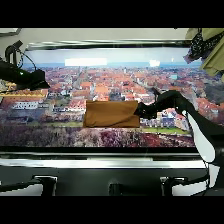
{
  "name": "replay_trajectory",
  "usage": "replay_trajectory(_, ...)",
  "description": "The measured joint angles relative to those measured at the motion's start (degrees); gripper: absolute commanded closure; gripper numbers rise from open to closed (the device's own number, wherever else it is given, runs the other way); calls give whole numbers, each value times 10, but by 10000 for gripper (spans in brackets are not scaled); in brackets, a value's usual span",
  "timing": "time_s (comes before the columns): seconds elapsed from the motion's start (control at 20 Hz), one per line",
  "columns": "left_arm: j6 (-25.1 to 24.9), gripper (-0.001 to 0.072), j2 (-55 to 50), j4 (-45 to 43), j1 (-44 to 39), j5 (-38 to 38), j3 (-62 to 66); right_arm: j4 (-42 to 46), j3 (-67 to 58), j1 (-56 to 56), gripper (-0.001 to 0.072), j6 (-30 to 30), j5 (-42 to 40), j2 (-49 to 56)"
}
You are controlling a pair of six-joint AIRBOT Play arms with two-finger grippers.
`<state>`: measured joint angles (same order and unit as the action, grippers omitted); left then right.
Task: Fold the clothes and pants, and hang the long-sleeved shirts on hangers.
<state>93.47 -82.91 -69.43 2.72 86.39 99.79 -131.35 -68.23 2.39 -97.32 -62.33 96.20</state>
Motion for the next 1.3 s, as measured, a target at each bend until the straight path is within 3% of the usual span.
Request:
replay_trajectory(0.05, 0, 691, 0, 0, 0, 0, 0, 0, 0, 3, 654, 0, 6, 1)
replay_trajectory(0.1, 0, 691, 0, 0, 0, 0, 0, -1, 0, 5, 676, 3, 10, 2)
replay_trajectory(0.4, 0, 691, 0, 0, 0, 0, 0, 0, -24, 8, 680, 9, 4, -4)
replay_trajectory(0.65, 0, 691, 0, 0, 0, 1, 0, 8, -101, -26, 680, 48, -13, -11)
replay_trajectory(1.3, -5, 691, 0, -1, 0, 27, 0, 40, -275, -256, 681, 132, -22, -13)
